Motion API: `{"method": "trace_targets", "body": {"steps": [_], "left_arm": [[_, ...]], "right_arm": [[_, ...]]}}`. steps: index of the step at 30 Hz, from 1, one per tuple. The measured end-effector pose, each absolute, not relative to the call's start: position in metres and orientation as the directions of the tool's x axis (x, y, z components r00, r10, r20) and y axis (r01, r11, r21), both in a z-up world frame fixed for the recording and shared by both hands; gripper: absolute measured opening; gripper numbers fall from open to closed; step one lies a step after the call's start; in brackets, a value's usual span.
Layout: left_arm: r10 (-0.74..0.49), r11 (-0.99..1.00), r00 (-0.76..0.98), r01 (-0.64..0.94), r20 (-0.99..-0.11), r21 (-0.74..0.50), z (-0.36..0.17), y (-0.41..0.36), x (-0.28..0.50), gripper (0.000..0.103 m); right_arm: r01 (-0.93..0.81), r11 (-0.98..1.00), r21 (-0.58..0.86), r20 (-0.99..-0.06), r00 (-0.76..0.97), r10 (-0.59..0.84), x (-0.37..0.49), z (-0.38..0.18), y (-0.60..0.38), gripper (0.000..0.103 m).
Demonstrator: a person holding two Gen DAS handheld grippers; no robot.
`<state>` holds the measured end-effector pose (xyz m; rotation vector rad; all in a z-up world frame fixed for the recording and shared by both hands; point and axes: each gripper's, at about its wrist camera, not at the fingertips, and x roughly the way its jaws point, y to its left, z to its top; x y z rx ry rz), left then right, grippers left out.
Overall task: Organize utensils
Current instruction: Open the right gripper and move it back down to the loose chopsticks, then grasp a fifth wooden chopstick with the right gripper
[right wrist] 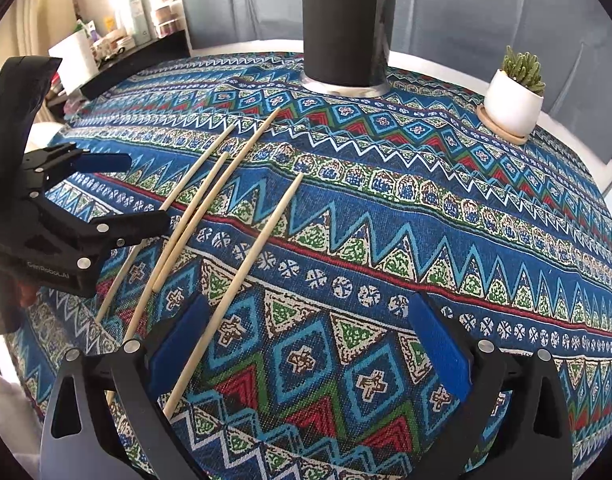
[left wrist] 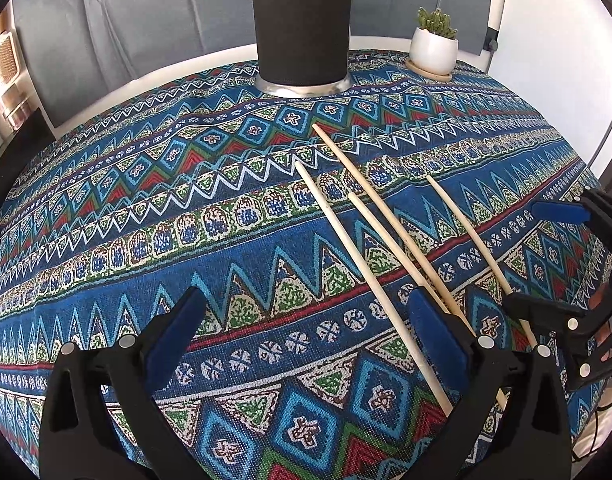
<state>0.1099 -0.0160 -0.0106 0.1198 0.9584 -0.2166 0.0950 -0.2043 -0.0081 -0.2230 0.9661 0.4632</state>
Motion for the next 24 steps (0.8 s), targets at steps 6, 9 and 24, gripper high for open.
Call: {"method": "trace_targets", "body": {"steps": [6,9,24], "left_arm": [[-0.128,0.973,0.556,0.233,-0.821,0.006,-0.011,-0.018,0.109,0.099],[-0.129,0.973,0.556,0.233,-0.821,0.004,-0.011,-0.017,0.109,0.099],[-0.224,0.917,0.539,0.398,-0.812,0.012,-0.005,-0.003,0.092,0.057]], "right_arm": [[-0.471,0.882,0.021,-0.831,0.482,0.278,0.095,-0.008,-0.202,0.096],[-0.466,0.884,0.025,-0.831,0.481,0.277,0.095,-0.009,-0.202,0.096],[-0.467,0.884,0.021,-0.801,0.521,0.294,0.085,-0.001,-0.218,0.016]]}}
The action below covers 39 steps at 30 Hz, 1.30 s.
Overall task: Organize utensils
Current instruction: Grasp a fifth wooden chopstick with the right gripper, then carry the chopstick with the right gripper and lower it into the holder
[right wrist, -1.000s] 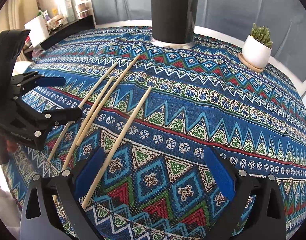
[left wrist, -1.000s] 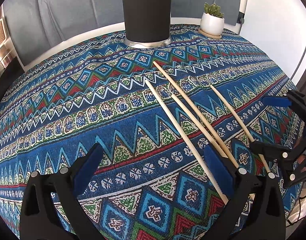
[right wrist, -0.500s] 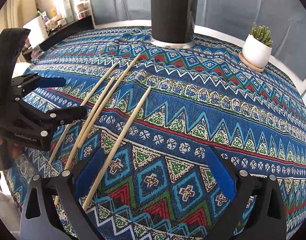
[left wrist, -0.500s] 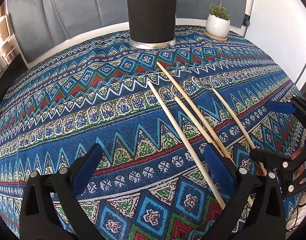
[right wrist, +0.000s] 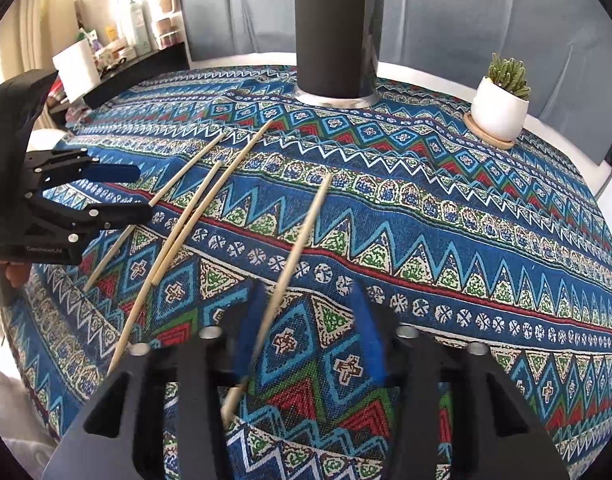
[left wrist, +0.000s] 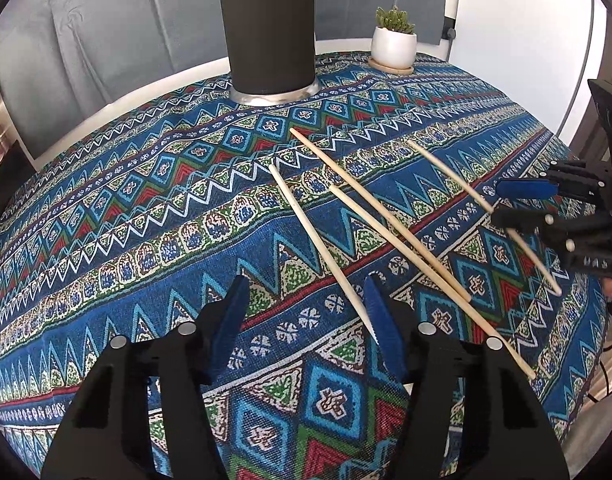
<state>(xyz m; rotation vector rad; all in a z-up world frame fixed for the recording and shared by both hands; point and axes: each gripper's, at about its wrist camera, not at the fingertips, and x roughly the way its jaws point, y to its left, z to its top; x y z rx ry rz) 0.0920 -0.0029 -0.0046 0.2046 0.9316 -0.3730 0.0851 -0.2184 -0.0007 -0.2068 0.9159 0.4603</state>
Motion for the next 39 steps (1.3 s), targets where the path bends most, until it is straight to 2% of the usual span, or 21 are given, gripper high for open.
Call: {"method": "trace_targets", "body": {"steps": [1,4,6,11,18,23,32,37,39], "left_arm": [[-0.226,0.915,0.523,0.404,-0.822,0.006,-0.004,0.0,0.093,0.049],[-0.214,0.923,0.498,0.384,-0.84,-0.008,-0.001,0.016,0.095,0.017],[-0.23,0.928,0.474,0.37,-0.85,-0.044,-0.001,0.029,0.096,0.006],[-0.313,0.93,0.442,0.324,-0.841,-0.176,-0.002,0.061,0.083,0.005],[-0.386,0.921,0.474,0.237,-0.791,-0.308,0.005,0.098,0.059,0.005],[-0.412,0.902,0.625,0.177,-0.663,-0.394,0.046,0.133,0.054,0.005],[-0.33,0.932,0.825,0.208,-0.459,-0.295,0.151,0.145,0.074,0.005],[-0.326,0.94,0.858,0.251,-0.396,-0.231,0.191,0.128,0.095,0.005],[-0.317,0.944,0.876,0.255,-0.364,-0.209,0.202,0.124,0.1,0.005]], "right_arm": [[-0.461,0.887,0.025,-0.802,0.521,0.293,0.086,0.0,-0.222,0.01],[-0.443,0.895,0.056,-0.816,0.496,0.297,0.092,0.001,-0.234,0.005],[-0.428,0.899,0.088,-0.826,0.474,0.306,0.095,0.002,-0.242,0.005],[-0.407,0.901,0.148,-0.809,0.475,0.347,0.079,0.002,-0.267,0.004],[-0.277,0.914,0.297,-0.712,0.574,0.405,0.051,0.016,-0.325,0.004],[-0.179,0.906,0.384,-0.611,0.686,0.395,0.038,0.045,-0.368,0.005],[-0.252,0.943,0.215,-0.438,0.838,0.324,0.058,0.13,-0.376,0.005],[-0.327,0.929,0.172,-0.346,0.863,0.368,0.089,0.175,-0.358,0.005],[-0.354,0.915,0.195,-0.308,0.863,0.4,0.102,0.188,-0.351,0.005]]}}
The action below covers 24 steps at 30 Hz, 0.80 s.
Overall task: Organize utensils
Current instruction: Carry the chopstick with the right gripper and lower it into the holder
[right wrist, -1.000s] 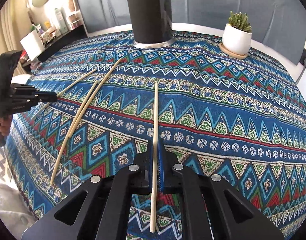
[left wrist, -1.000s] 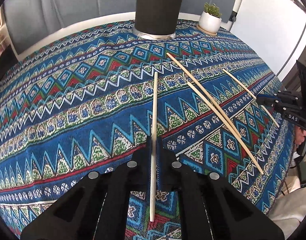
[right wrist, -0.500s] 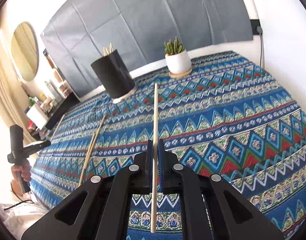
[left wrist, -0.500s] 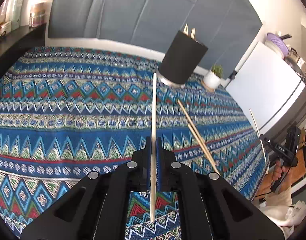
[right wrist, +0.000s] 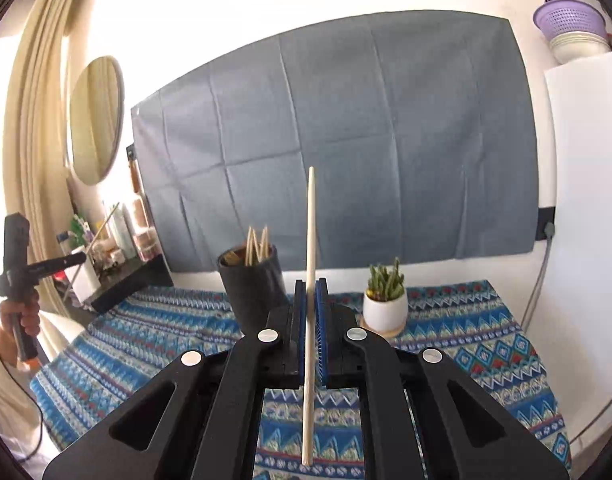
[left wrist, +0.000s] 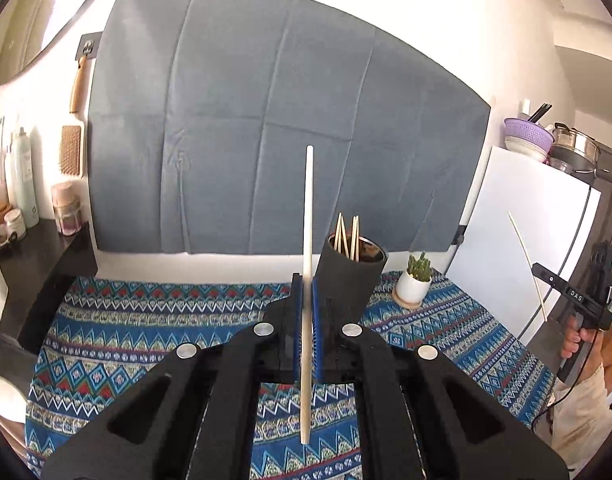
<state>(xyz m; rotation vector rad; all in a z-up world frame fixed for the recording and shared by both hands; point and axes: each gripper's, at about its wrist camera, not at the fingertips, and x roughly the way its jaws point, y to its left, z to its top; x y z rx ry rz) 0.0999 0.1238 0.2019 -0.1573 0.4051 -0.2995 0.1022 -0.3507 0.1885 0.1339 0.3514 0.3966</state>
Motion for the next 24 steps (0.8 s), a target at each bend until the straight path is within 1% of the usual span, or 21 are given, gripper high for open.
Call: {"method": "trace_targets", "body": {"steps": [4,6,11,14,16,19,22,24], "left_arm": [[-0.366,0.92,0.873,0.287,-0.323,-0.266,0.216,0.114,0.118,0.005],[-0.372,0.917,0.879,0.298,-0.298,-0.267,0.221,0.107,0.13,0.005],[-0.416,0.889,0.874,0.333,-0.251,-0.313,0.22,0.089,0.166,0.005],[-0.401,0.897,0.886,0.329,-0.231,-0.297,0.219,0.073,0.182,0.005],[-0.414,0.888,0.886,0.342,-0.21,-0.308,0.219,0.065,0.193,0.005],[-0.398,0.898,0.902,0.346,-0.167,-0.272,0.218,0.051,0.206,0.005],[-0.414,0.877,0.901,0.356,-0.132,-0.322,0.212,0.046,0.226,0.005],[-0.397,0.88,0.911,0.342,-0.112,-0.331,0.208,0.043,0.239,0.005]], "right_arm": [[-0.421,0.884,0.204,-0.259,0.848,0.463,0.126,0.21,-0.325,0.005],[-0.45,0.865,0.22,-0.221,0.841,0.494,0.138,0.221,-0.312,0.005],[-0.487,0.835,0.258,-0.146,0.834,0.532,0.172,0.233,-0.278,0.005],[-0.491,0.815,0.308,-0.139,0.824,0.549,0.196,0.232,-0.258,0.005],[-0.465,0.821,0.331,-0.162,0.829,0.535,0.213,0.228,-0.247,0.005],[-0.438,0.807,0.396,-0.166,0.83,0.532,0.24,0.218,-0.239,0.005],[-0.436,0.777,0.454,-0.144,0.825,0.547,0.264,0.204,-0.236,0.005],[-0.432,0.769,0.471,-0.136,0.826,0.547,0.278,0.196,-0.233,0.005]]}}
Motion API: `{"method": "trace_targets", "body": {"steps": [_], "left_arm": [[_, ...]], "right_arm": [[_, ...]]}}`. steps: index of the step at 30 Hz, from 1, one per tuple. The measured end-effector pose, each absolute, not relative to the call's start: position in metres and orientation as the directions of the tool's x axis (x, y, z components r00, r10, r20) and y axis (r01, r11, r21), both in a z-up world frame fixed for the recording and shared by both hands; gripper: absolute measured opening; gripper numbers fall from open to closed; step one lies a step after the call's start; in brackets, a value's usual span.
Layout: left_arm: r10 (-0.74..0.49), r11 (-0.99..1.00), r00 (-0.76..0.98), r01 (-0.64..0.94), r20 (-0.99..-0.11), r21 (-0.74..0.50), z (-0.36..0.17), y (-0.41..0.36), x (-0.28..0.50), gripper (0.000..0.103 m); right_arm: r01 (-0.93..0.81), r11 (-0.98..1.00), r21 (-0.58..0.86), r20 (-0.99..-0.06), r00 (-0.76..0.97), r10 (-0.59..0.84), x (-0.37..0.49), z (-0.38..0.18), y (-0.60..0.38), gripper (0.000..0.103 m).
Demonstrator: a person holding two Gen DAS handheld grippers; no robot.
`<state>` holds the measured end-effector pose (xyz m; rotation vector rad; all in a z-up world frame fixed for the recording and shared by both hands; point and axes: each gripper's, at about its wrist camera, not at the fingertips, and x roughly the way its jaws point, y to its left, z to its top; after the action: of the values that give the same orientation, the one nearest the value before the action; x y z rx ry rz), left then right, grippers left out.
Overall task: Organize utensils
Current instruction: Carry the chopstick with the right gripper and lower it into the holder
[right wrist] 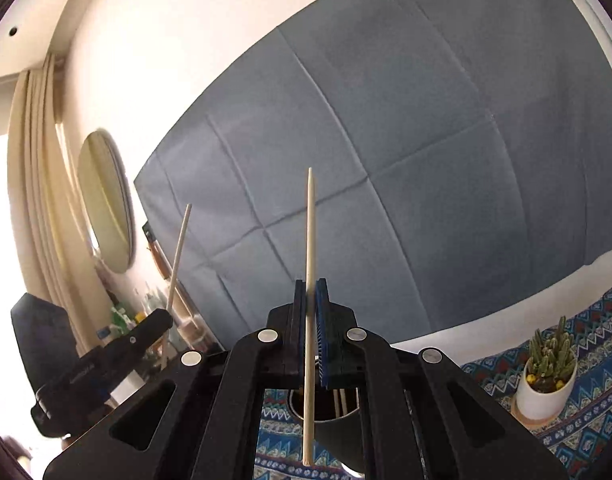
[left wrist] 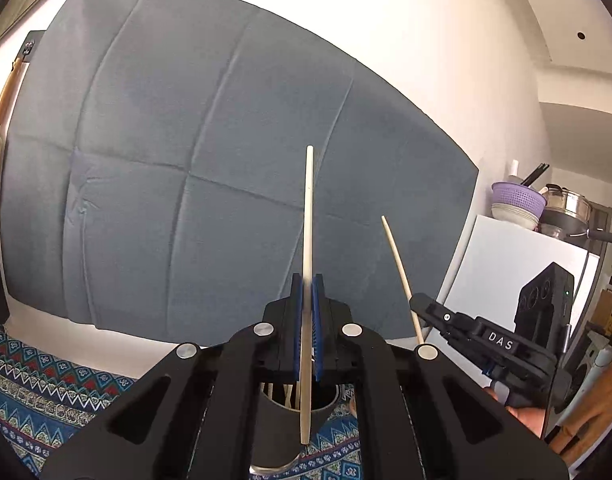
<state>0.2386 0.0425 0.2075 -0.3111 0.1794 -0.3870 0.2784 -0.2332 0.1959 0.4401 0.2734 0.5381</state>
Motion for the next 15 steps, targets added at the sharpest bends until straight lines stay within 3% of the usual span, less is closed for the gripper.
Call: {"method": "trace_targets", "body": {"steps": [4,15], "left_arm": [[-0.417,0.849,0.906,0.359,-0.075,-0.387,0.196,0.037,0.265,0.005],[-0.367,0.872,0.924,0.3,-0.111,-0.386,0.153,0.011,0.313,0.005]], "right_arm": [[-0.419,0.774,0.474,-0.112,0.844,0.525,0.298,0.183,-0.227,0.005],[-0.415,0.764,0.494,-0.049,0.864,0.501,0.33,0.151,-0.203,0.005]]}}
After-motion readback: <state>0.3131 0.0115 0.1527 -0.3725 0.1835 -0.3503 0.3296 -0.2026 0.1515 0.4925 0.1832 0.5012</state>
